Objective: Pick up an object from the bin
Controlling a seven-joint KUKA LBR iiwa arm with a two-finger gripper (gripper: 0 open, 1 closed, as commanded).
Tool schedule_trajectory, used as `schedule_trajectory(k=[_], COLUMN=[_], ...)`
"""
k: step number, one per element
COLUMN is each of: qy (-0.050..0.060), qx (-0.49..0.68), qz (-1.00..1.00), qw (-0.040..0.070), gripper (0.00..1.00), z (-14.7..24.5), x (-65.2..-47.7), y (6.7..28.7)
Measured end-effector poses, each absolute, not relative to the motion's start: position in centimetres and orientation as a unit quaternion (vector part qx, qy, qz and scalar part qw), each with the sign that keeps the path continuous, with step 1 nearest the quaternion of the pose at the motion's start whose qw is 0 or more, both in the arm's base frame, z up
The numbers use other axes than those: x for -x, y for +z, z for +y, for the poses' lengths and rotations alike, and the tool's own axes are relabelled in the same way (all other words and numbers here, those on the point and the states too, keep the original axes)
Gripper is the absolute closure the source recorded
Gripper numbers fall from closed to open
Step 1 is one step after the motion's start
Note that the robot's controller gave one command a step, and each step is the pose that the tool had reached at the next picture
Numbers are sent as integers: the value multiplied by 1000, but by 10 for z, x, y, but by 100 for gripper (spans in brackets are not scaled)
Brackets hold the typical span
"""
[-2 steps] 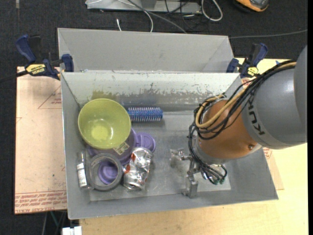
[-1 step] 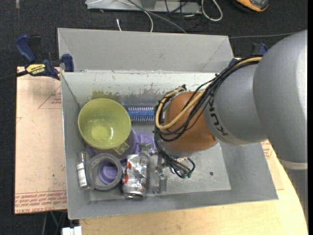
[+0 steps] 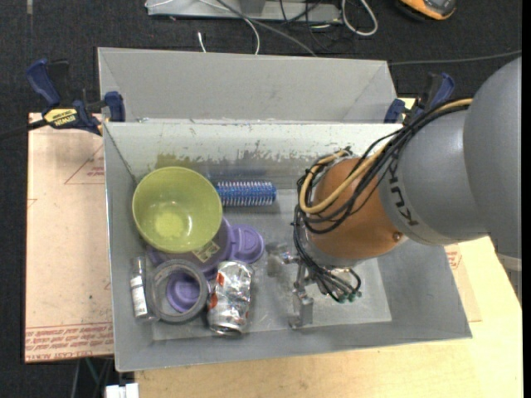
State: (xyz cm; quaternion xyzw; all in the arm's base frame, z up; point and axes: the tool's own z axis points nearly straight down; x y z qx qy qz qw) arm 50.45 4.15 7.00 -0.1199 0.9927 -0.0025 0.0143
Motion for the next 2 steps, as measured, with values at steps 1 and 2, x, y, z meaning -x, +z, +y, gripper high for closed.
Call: schedule_trajectory(k=[1,2], qy=[5,-1], qx=[108,93], qz=[994,996], qw=[15,17], gripper=[0,0], z=[124,98], x=[-496,-575], y=[76,77])
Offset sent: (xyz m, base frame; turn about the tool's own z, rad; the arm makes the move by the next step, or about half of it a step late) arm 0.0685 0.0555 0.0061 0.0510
